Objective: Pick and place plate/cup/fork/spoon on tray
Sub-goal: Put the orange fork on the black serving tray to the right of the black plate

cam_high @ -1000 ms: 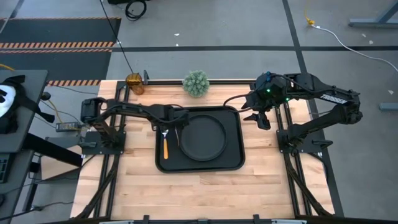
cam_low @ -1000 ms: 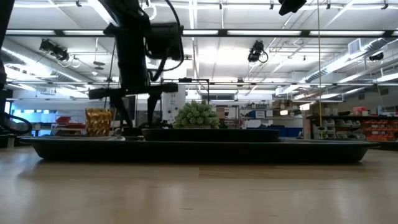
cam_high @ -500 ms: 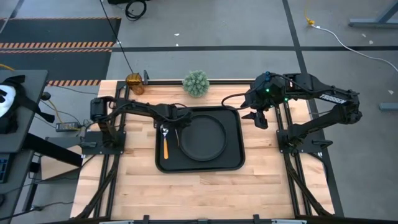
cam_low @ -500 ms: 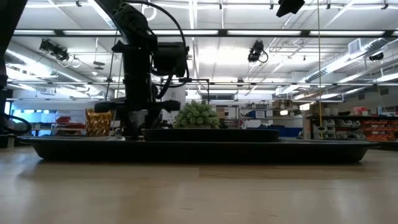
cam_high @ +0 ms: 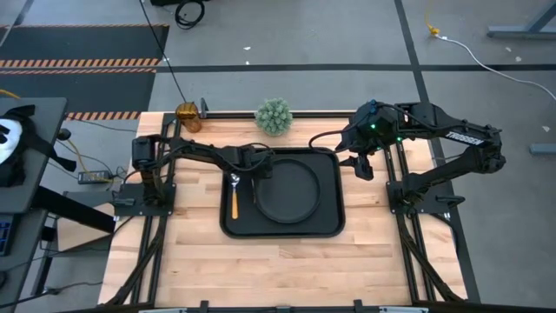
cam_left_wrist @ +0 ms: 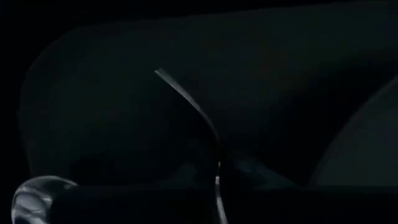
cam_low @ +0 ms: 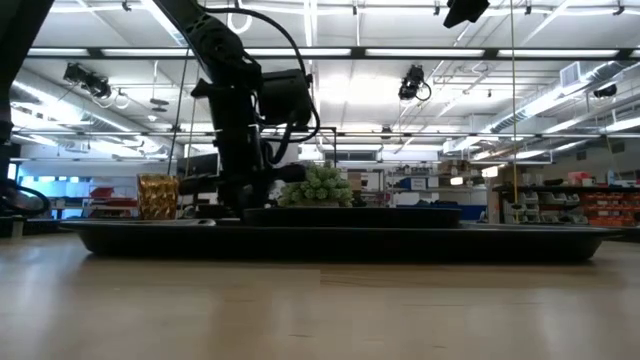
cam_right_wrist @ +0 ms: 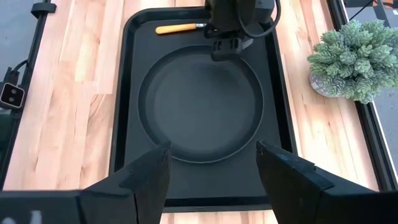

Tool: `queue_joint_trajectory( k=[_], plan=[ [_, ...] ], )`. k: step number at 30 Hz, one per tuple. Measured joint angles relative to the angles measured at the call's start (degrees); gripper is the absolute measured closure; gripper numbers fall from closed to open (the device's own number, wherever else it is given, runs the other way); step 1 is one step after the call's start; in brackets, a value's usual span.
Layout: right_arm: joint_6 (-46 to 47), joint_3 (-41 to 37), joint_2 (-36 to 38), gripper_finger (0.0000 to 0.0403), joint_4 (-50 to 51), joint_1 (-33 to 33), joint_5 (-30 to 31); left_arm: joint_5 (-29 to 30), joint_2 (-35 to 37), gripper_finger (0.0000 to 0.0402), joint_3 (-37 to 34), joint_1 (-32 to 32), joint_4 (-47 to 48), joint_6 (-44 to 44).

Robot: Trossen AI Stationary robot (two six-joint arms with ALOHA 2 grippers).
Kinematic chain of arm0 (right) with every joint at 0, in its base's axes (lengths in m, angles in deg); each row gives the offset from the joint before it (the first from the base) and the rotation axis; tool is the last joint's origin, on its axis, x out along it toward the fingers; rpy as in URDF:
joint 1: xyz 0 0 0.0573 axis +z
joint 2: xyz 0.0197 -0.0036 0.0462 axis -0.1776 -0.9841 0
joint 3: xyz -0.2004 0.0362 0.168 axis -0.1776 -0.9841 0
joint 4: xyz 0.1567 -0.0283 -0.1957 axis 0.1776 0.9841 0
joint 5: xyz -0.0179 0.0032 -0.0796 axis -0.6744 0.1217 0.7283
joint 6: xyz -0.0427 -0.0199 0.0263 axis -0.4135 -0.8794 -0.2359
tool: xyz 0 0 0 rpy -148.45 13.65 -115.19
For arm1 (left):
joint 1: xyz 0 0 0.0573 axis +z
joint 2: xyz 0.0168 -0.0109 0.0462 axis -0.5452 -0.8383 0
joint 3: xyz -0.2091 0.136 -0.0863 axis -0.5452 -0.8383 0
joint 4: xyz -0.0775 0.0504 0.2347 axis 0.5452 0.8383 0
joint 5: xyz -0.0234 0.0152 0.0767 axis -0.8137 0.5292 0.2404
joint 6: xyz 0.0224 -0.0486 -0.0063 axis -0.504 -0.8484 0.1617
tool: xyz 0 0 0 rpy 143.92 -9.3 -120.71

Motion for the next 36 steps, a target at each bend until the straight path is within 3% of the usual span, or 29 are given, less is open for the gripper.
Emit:
queue_joint_trajectory(
  k=[4,14,18,24,36],
  plan=[
    [-0.15,0.0,0.0,0.0163,0.02,0.0,-0.01,-0.13,0.32,0.0392,0.65,-0.15,3.66,0.24],
    [-2.97,0.0,0.02,0.0163,0.1,-0.31,-0.04,3.7,1.08,0.0397,16.59,-3.45,33.38,2.96],
    [-3.61,0.0,0.02,0.0163,0.09,-0.82,-0.06,4.68,0.88,0.0397,17.28,-4.37,38.05,-0.8],
    [-4.7,0.0,0.02,0.0163,0.05,-1.65,-0.09,4.67,-1.98,0.0398,13.06,-4.33,32.57,-3.34],
    [-2.91,0.0,0.02,0.0163,0.46,-1.99,-0.22,2.15,-7.39,0.0387,12.83,-4.33,28.81,-1.3]
  ],
)
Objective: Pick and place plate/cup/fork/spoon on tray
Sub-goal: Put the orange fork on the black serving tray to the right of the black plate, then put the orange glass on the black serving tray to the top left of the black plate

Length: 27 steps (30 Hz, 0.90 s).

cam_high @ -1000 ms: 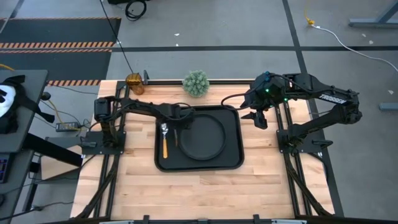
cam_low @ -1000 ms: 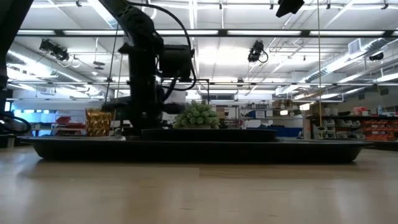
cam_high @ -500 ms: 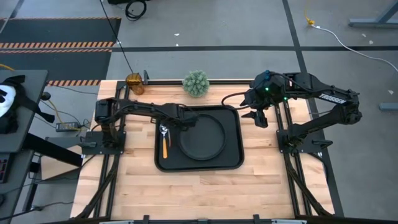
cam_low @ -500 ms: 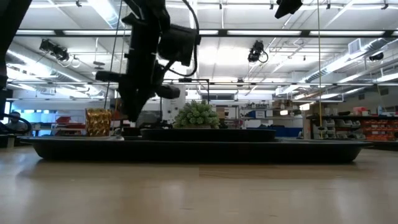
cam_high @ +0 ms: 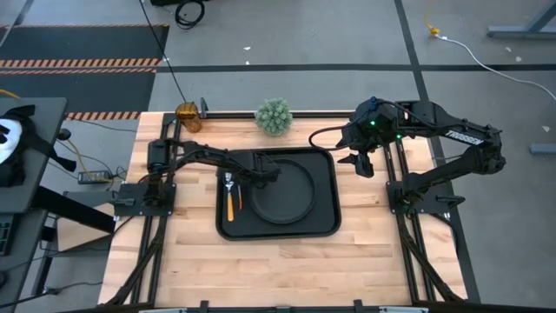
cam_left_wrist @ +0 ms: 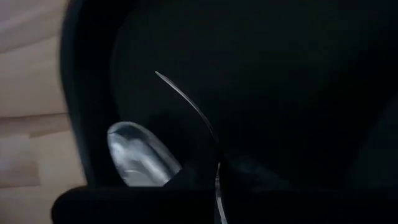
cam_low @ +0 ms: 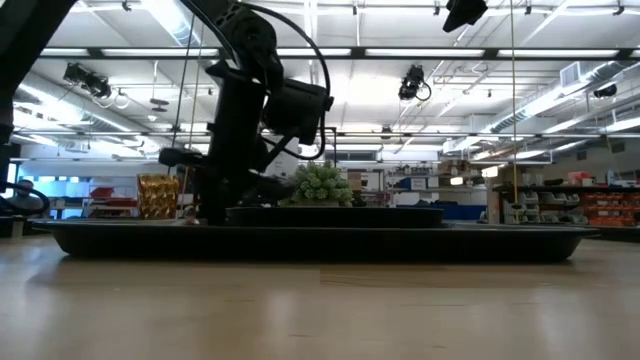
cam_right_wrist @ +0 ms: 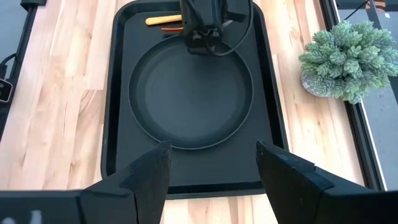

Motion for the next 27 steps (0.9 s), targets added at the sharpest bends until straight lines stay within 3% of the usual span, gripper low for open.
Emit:
queue_joint_trajectory(
  k=[18,27],
  plan=[
    [-0.59,0.0,0.0,0.0163,0.02,0.0,0.2,-4.98,0.12,0.0285,0.09,0.08,-0.81,3.43],
    [-3.08,0.0,0.0,0.0163,0.15,0.0,0.04,-7.66,4.66,0.0267,0.09,0.31,-0.89,-0.03]
  ],
)
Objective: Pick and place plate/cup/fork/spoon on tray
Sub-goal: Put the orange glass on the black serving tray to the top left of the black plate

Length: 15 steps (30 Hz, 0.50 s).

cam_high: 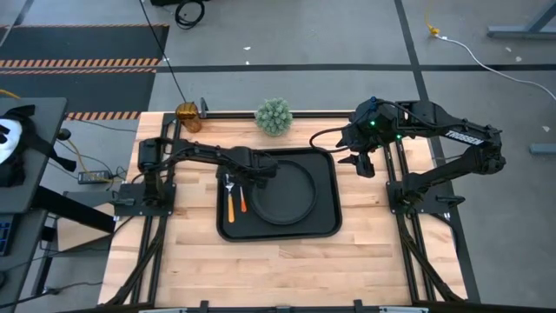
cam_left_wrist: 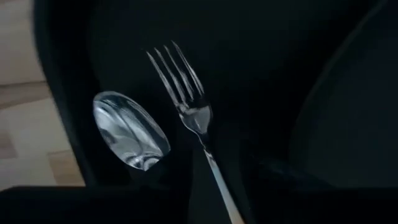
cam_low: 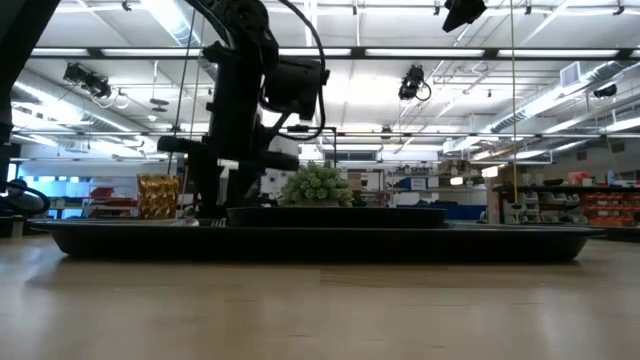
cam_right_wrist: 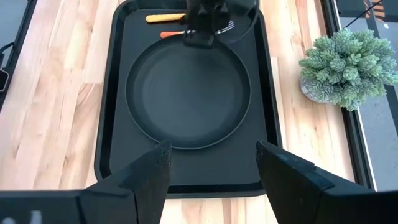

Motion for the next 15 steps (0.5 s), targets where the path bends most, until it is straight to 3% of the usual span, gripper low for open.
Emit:
queue_joint_trajectory(
  k=[8,15],
  plan=[
    [-2.6,0.0,0.0,0.0162,2.99,0.0,-0.04,3.79,6.93,0.0263,-0.02,2.11,0.53,-1.62],
    [-3.23,0.0,0.0,0.0151,2.97,0.0,-0.04,8.86,14.59,0.0225,-0.04,6.31,1.96,3.58]
  ],
)
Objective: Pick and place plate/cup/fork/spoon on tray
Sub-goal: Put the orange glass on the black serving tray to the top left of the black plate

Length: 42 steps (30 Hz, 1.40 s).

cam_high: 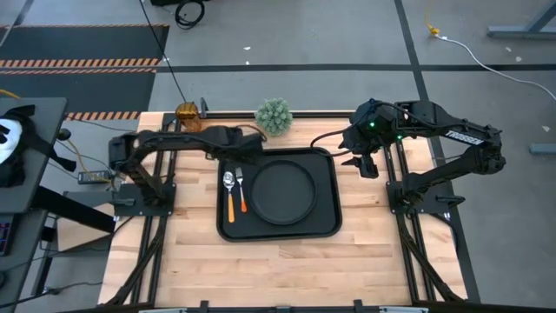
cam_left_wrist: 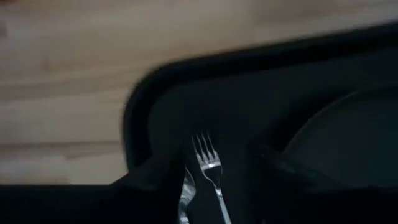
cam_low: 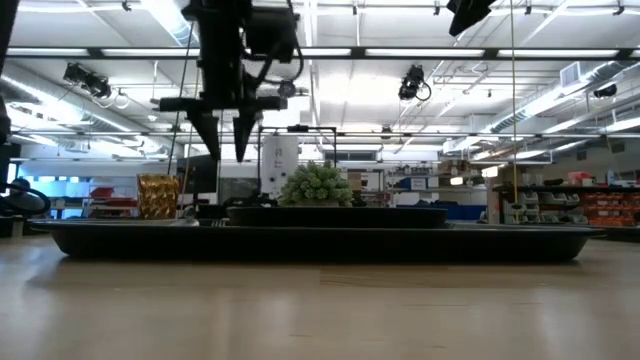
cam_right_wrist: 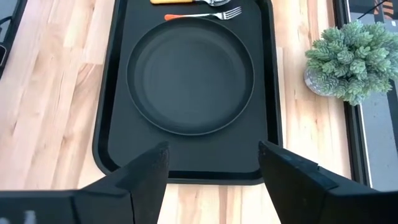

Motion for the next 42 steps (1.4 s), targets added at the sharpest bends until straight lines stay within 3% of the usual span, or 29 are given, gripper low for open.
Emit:
queue_joint_trajectory(
  k=[10,18,23,31,36,42],
  plan=[
    [6.43,0.0,-1.39,0.0141,-3.96,-1.09,2.03,1.57,12.18,0.0153,0.0,10.66,0.2,17.22],
    [13.98,0.46,-8.16,0.0142,-9.4,-2.24,6.3,1.23,18.14,0.0143,0.0,20.76,0.04,32.14],
    [15.02,8.54,-16.73,0.0142,-9.58,-0.82,9.31,-2.18,20.55,0.0143,0.0,28.1,-0.07,41.77],
    [17.31,25.79,-30.02,0.0142,-9.64,-0.72,9.24,-10.19,22.69,0.0143,0.0,38.15,-1.92,55.74],
    [19.89,31.31,-34.24,0.0143,-9.38,-1.14,9.11,-11.7,22.8,0.0143,0.0,43.9,-1.81,61.07],
    [20.87,33.25,-35.74,0.0143,-9.6,-1.45,8.97,-17.94,22.8,0.0143,0.0,50.0,-2.32,62.95]
  ],
)
